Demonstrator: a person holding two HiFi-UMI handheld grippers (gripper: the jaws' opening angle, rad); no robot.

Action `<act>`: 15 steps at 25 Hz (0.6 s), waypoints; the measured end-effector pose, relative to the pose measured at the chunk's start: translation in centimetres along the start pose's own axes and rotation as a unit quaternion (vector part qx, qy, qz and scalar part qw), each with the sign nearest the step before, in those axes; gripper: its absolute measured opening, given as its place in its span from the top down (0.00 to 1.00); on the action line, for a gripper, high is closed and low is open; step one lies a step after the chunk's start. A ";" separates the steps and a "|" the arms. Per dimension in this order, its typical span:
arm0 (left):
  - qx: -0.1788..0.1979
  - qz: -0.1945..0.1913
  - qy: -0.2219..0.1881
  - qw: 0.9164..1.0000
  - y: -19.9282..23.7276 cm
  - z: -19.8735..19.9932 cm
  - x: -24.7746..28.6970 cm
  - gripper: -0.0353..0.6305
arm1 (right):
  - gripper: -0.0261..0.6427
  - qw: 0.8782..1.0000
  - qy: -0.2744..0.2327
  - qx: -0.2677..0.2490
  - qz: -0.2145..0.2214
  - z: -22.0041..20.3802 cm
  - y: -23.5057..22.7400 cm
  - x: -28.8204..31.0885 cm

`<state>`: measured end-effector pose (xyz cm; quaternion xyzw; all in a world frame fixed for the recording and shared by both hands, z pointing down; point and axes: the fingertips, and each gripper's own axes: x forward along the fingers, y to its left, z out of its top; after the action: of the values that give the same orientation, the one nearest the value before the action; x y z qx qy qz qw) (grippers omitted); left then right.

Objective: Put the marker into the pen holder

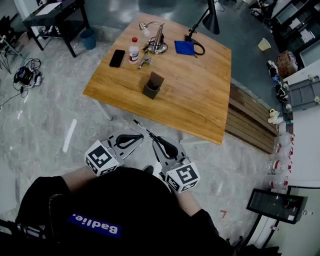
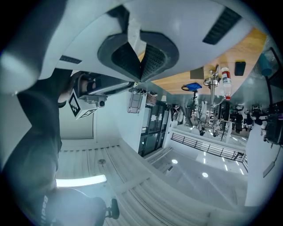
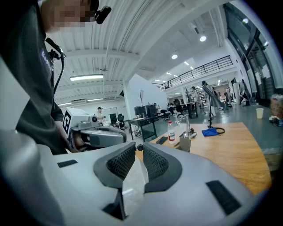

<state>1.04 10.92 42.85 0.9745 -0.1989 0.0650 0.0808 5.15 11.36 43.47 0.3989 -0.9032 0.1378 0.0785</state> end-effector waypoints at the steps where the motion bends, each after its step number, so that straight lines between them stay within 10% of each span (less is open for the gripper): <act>1: 0.000 0.001 0.000 1.000 0.0 0.0 0.0 0.93 | 0.87 1.000 0.000 0.000 0.001 0.0 0.0 0.0; 15: -0.003 0.028 0.002 1.000 -0.7 -0.1 1.5 0.93 | 0.87 1.000 -0.008 0.002 0.023 0.0 -1.4 -1.2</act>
<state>2.70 11.03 43.12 0.9682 -0.2265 0.0683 0.0818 6.99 11.27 43.49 0.3794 -0.9125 0.1376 0.0671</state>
